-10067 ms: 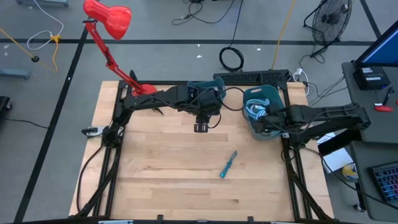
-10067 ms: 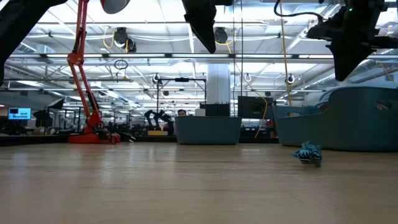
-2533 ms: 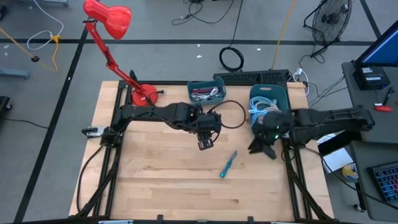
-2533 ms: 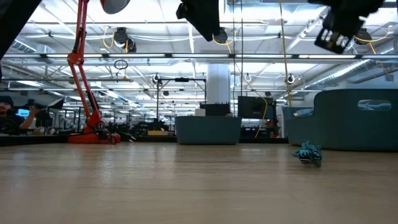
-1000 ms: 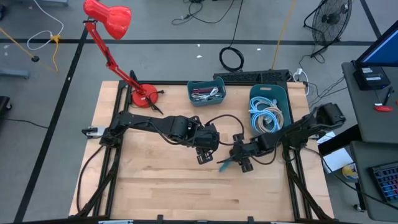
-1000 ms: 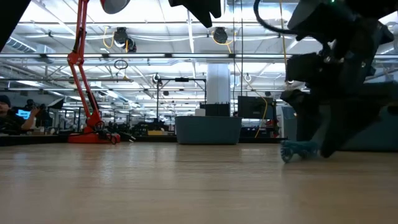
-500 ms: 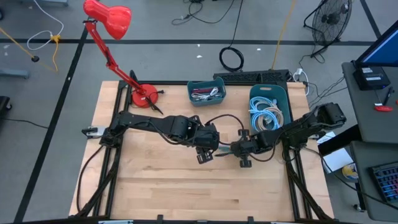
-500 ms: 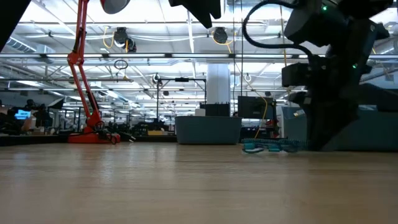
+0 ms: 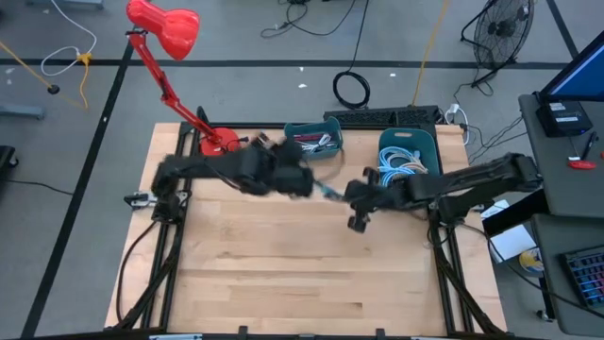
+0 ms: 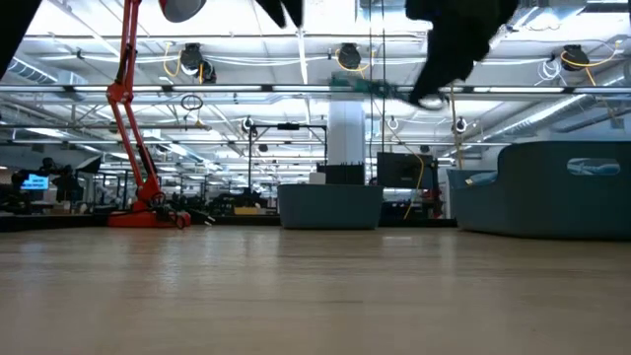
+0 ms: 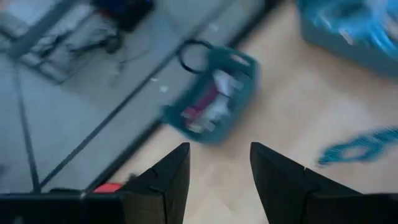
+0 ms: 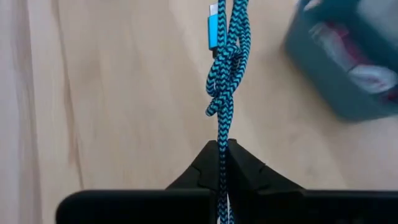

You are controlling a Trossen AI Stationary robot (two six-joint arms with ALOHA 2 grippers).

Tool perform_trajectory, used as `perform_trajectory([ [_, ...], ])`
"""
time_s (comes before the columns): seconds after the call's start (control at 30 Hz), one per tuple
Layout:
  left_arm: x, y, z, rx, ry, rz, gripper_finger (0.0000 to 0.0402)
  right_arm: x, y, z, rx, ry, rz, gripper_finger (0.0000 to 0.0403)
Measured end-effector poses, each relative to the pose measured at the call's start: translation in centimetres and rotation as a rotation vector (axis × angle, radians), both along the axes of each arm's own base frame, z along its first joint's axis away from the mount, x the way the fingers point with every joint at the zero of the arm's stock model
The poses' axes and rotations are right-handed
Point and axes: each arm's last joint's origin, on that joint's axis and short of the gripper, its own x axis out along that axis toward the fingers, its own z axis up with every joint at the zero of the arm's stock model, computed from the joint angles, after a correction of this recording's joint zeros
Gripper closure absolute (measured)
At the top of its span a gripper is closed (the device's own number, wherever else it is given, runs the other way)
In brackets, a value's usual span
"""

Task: Pick & Place USB Port
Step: Put the blue charger cable into the left blue bin

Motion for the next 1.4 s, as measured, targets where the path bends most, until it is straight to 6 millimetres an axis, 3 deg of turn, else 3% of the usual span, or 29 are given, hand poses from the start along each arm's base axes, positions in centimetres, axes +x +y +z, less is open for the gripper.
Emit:
perform_trajectory([
  [0.2,-4.5,2.8,5.0,0.030,-0.172,0.088,0.0229,-1.2,-1.5,4.7,0.000,-0.177,-0.110,0.0400],
  [0.4,-6.7,3.7,8.4,0.013,-0.259,-0.070,0.0229,-2.6,-2.4,9.0,0.036,-0.402,-0.150,0.0400],
  [0.63,-4.6,3.5,11.2,-0.054,-0.511,-0.479,0.0229,-4.1,-2.5,13.5,0.058,-0.671,-0.127,0.0400],
  [0.8,-1.8,4.1,11.1,-0.081,-0.615,-0.688,0.0229,-4.9,-1.7,15.5,0.090,-0.819,-0.054,0.0401],
  [0.9,-0.6,4.5,10.6,-0.090,-0.630,-0.725,0.0229,-5.2,-1.1,16.1,0.112,-0.869,-0.007,0.0401],
  [1.13,-0.1,5.5,11.2,-0.072,-0.717,-0.756,0.0229,-5.5,-0.1,16.5,0.112,-0.892,0.048,0.0401],
  [1.4,0.2,5.3,11.6,-0.100,-0.783,-0.859,0.0229,-5.4,-0.1,16.5,0.092,-0.896,0.032,0.0400],
])
